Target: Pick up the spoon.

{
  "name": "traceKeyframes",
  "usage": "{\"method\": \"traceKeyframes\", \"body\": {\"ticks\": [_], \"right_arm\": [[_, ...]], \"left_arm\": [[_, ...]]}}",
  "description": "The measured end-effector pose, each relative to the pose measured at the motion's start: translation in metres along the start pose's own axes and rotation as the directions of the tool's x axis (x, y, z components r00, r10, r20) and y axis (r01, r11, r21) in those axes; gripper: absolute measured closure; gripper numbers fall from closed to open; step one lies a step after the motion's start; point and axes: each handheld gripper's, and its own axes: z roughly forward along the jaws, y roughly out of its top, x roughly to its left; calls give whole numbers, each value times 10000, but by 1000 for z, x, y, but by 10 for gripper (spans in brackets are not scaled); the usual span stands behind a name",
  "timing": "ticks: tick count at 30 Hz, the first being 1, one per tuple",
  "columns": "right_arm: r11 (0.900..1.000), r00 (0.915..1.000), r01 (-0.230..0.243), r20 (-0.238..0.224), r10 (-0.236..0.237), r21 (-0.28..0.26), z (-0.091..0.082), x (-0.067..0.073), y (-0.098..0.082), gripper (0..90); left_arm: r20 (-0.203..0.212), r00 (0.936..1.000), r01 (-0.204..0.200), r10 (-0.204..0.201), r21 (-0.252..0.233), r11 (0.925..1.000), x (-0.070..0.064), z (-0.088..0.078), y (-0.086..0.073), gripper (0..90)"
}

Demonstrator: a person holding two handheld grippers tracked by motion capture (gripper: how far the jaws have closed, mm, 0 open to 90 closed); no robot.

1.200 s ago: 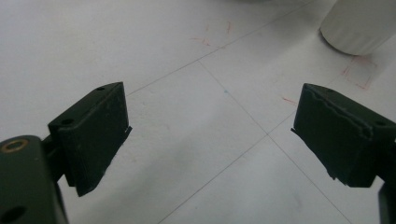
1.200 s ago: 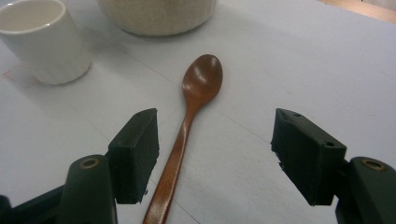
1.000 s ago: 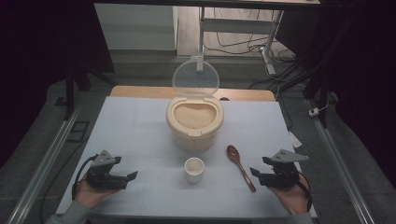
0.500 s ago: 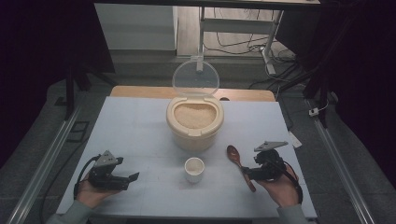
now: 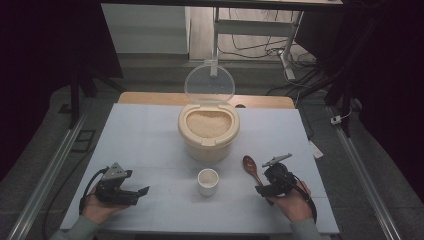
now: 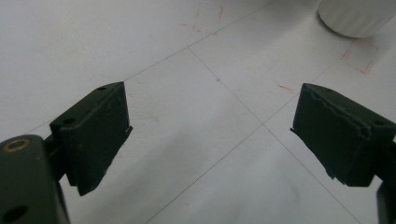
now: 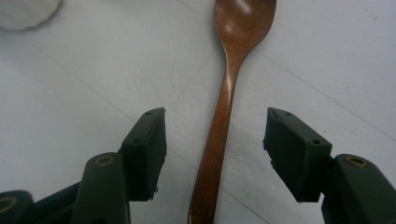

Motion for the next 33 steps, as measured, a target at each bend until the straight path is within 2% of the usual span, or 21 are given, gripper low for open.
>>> {"method": "traceKeyframes", "body": {"ticks": [9, 18, 24, 26, 31, 33], "right_arm": [[9986, 9998, -221, 7, 220, 472, 12, -5, -2, 497], [9979, 9997, -223, 129, 216, 614, 19, -3, -1, 612], [9962, 9984, -305, 493, 265, 821, 22, 0, 3, 702], [9953, 9979, -320, 588, 267, 913, 23, 2, 5, 758], [9913, 9964, -718, 525, 663, 1103, 24, 1, 9, 788], [9905, 9962, -737, 546, 677, 1163, 24, 1, 9, 793]], "left_arm": [[-26, 10000, -9, 10, 77, 10000, 1, 1, -1, 106], [-48, 10000, 19, -19, 94, 10000, 1, 1, -2, 106], [-83, 10000, -12, 13, 136, 9999, 1, 2, -2, 106], [-74, 10000, -53, 54, 142, 9999, 1, 2, -2, 106], [-88, 10000, -42, 43, 144, 9999, 2, 2, -2, 106], [-96, 10000, -19, 20, 149, 9999, 2, 2, -2, 106]]}}
